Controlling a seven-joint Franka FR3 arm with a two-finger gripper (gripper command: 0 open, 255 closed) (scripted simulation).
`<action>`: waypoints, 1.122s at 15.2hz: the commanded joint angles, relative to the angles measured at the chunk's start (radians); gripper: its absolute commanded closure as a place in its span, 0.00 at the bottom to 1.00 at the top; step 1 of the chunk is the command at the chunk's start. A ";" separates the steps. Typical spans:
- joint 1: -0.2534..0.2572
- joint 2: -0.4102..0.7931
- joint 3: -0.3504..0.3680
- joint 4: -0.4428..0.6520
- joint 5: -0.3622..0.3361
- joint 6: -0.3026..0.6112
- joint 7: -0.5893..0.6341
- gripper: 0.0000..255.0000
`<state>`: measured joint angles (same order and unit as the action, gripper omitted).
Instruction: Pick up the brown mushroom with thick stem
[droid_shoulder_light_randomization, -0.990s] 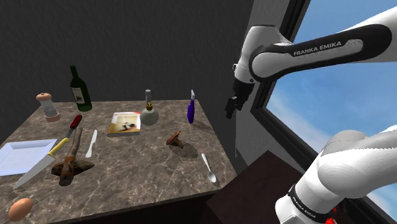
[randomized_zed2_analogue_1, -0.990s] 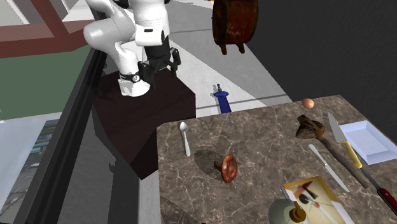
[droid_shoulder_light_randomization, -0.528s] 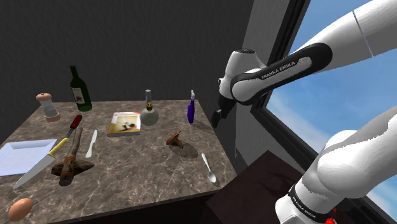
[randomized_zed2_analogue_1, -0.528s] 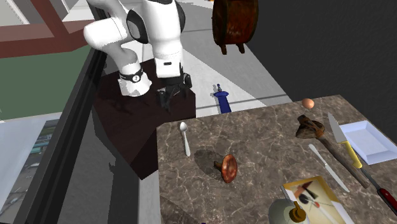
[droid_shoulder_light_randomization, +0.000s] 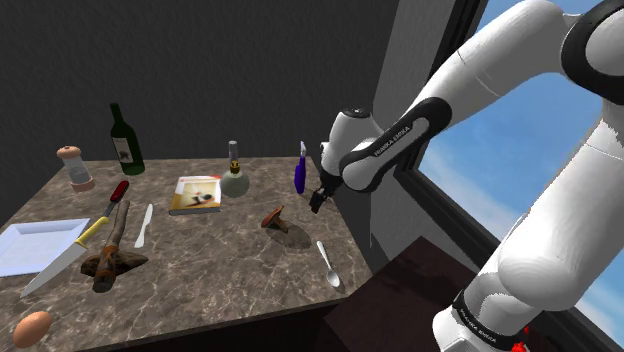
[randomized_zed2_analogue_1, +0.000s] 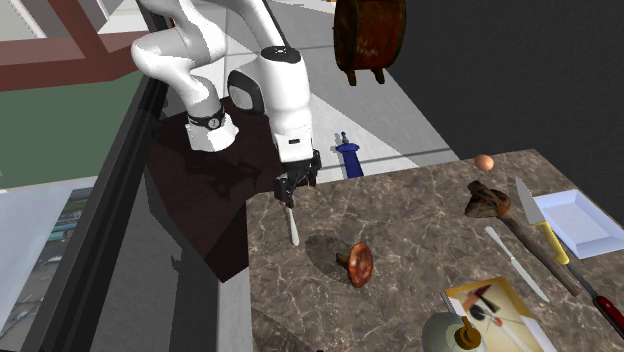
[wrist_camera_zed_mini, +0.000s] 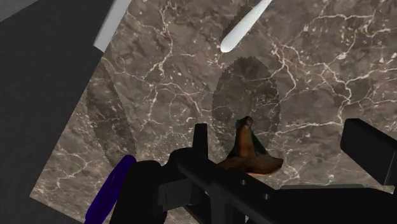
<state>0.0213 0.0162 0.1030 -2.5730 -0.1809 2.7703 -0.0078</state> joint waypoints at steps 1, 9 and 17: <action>0.001 0.104 -0.006 0.056 -0.069 0.064 0.043 0.00; 0.123 0.443 -0.131 0.289 -0.267 0.235 0.189 0.00; 0.201 0.711 -0.196 0.533 -0.297 0.315 0.217 0.00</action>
<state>0.2191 0.7086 -0.0864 -2.0513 -0.4751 3.0738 0.2083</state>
